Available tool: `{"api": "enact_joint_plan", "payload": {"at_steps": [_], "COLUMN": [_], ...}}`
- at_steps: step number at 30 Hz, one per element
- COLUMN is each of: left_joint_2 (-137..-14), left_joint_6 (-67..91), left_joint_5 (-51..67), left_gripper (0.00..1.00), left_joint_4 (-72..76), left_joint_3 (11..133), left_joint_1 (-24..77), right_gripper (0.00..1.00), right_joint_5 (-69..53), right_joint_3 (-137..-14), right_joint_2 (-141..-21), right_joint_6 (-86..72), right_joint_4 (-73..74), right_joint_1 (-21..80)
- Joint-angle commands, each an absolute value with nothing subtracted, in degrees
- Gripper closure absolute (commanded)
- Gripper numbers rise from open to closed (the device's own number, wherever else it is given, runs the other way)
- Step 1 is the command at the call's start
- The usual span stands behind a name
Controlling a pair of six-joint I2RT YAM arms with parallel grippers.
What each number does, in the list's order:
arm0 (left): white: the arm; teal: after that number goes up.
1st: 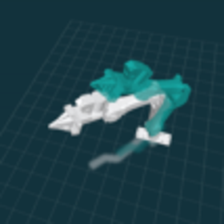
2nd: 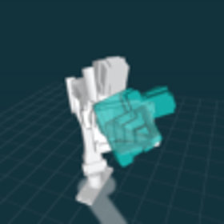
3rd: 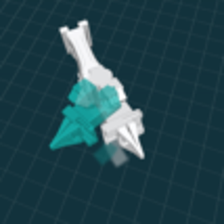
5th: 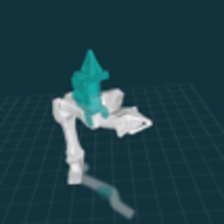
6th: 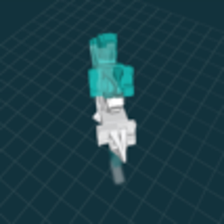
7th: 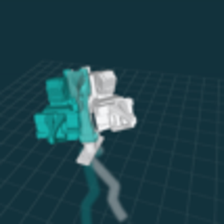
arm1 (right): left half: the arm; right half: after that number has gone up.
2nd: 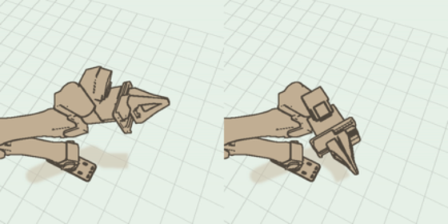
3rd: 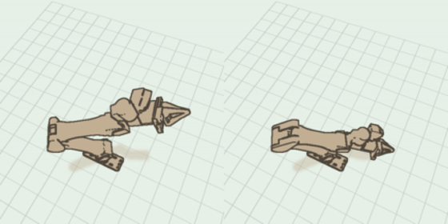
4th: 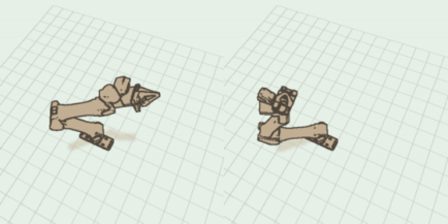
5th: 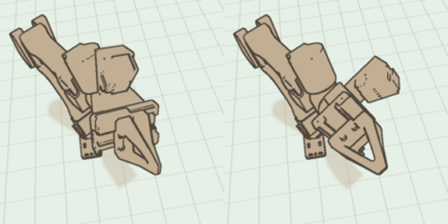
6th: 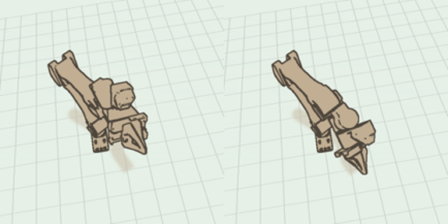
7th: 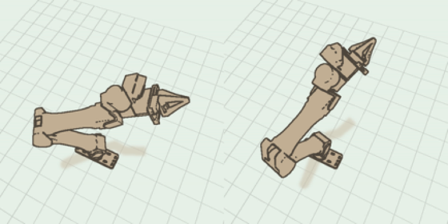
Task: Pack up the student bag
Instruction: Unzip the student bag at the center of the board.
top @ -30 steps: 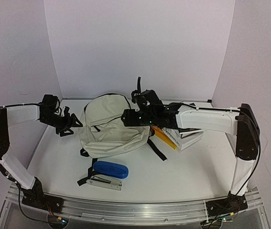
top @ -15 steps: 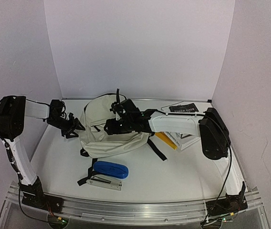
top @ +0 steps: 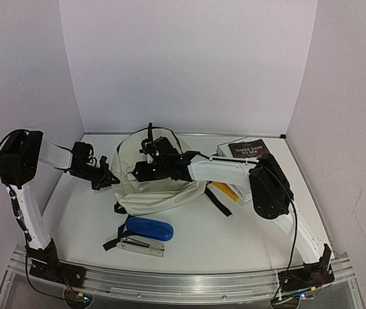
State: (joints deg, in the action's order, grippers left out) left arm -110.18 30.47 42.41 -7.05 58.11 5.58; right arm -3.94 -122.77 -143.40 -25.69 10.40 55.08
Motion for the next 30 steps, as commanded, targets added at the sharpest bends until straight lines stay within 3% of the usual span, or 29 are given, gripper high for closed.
{"api": "enact_joint_plan", "payload": {"at_steps": [1,24,30], "left_joint_2": [-106.59,-106.17,-105.97], "left_joint_6": [28.25,29.22,29.46], "left_joint_5": [43.99,42.54,42.67], "left_gripper": [1.0,1.0,1.0], "left_joint_4": [-5.16,-5.19,-4.81], "left_joint_3": [56.15,57.02,57.0], "left_joint_1": [8.81,10.94,11.43], "right_gripper": [0.45,0.52,0.64], "right_joint_5": [-2.73,-2.7,-0.02], "right_joint_3": [-126.55,-136.3,-136.86], "right_joint_2": [-146.5,-156.79,-158.17], "right_joint_6": [-22.66,-15.94,-15.97], "right_joint_4": [10.3,17.4,17.67], "right_joint_1": [55.13,54.05,54.04]}}
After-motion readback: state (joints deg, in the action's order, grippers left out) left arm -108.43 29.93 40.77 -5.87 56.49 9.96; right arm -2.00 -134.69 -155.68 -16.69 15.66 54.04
